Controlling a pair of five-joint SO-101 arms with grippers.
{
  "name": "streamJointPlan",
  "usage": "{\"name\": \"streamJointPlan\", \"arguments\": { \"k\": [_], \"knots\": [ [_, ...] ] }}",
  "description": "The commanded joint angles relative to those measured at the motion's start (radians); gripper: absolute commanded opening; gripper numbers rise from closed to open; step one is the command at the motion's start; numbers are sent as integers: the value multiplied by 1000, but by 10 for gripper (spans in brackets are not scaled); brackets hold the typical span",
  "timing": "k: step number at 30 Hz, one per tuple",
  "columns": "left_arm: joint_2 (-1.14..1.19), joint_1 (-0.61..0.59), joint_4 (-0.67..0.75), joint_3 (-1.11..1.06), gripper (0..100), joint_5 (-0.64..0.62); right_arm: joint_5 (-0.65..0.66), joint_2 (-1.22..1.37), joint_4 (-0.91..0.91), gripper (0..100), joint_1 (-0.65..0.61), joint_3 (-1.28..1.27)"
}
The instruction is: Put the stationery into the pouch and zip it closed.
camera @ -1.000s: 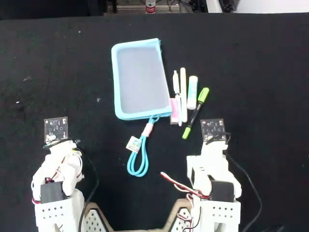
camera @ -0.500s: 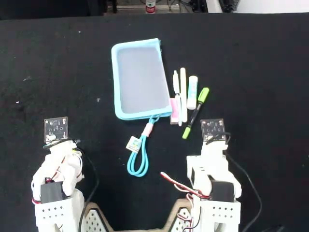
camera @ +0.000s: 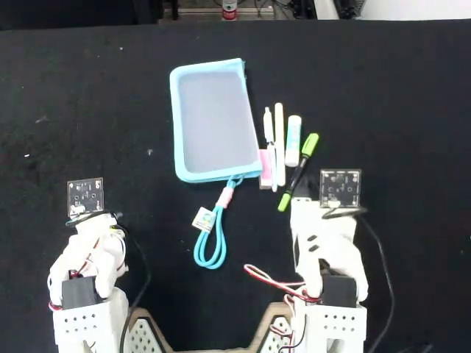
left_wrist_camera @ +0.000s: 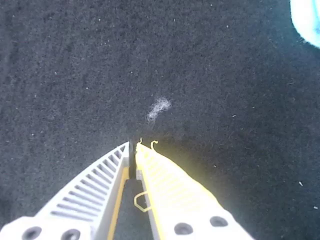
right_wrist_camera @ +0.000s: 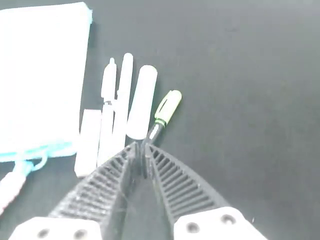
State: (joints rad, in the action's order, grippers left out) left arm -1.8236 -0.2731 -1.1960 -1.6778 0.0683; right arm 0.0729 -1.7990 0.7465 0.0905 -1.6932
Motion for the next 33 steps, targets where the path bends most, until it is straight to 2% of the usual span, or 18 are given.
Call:
{"name": "streamJointPlan", "arguments": {
  "k": [1, 4, 10, 18, 21, 27, 29, 33],
  "knots": [
    [-5, -10, 5, -21, 30, -9, 5, -97, -41, 15, -49, 30],
    [-5, -10, 5, -21, 30, -9, 9, -97, 12, 16, -133, 143],
    [-5, -5, 5, -21, 30, -9, 100, -64, 206, 56, -290, 458],
    [-5, -5, 5, -21, 30, -9, 95, 449, 203, 57, -568, 576],
    [-5, -12, 5, -21, 30, -8, 18, 639, 152, 60, -591, 584],
    [-5, -5, 15, -21, 30, -2, -249, 875, -49, 66, -594, 570],
    [-5, -12, 15, -18, 30, 69, -273, 940, -74, 103, -595, 572],
    [-5, -22, 25, 22, 30, 454, -321, 1079, -80, 148, -595, 601]
  ]
}}
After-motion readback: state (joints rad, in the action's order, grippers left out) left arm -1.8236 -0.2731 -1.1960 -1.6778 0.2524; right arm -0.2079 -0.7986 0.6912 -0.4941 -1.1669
